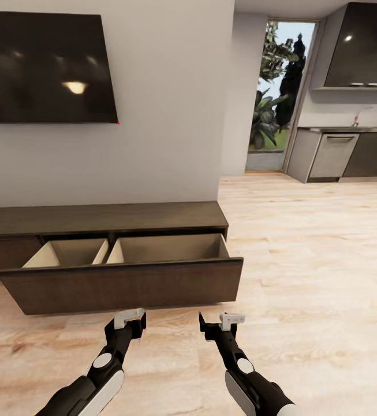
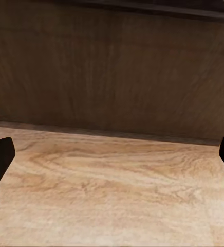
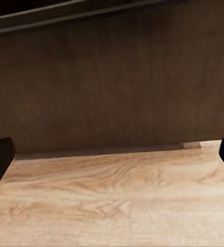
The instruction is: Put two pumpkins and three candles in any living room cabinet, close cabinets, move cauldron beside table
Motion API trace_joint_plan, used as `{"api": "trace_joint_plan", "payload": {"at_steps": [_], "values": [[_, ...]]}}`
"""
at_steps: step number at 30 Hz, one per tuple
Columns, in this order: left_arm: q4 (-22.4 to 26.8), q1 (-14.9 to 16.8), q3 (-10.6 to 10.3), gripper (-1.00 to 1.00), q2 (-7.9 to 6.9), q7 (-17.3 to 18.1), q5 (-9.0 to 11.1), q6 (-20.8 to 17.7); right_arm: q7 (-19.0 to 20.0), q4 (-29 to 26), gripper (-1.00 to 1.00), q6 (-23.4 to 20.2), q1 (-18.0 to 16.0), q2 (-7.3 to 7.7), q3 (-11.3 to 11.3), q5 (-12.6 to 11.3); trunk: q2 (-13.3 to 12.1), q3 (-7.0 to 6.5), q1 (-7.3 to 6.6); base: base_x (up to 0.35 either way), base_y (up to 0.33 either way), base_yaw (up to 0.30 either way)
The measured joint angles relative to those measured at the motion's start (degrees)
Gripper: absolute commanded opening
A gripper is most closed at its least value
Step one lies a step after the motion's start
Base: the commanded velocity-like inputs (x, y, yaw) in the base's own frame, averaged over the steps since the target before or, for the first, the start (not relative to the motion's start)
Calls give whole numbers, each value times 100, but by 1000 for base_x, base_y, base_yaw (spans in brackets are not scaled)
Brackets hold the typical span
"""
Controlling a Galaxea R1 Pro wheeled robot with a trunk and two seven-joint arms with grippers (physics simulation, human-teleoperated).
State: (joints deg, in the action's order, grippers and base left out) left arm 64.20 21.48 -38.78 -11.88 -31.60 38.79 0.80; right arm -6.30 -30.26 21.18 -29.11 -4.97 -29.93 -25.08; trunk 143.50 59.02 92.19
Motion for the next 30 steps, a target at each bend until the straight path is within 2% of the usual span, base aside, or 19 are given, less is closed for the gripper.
{"api": "trace_joint_plan", "payload": {"at_steps": [15,30], "values": [[-3,-1,17,100,0,2,4,1,0,0,100,0,0,0,0,0,0,0,0,312,0,0],[-3,0,9,100,-9,14,-8,38,0,8,100,-8,0,0,0,0,0,0,3,29,0,0]]}}
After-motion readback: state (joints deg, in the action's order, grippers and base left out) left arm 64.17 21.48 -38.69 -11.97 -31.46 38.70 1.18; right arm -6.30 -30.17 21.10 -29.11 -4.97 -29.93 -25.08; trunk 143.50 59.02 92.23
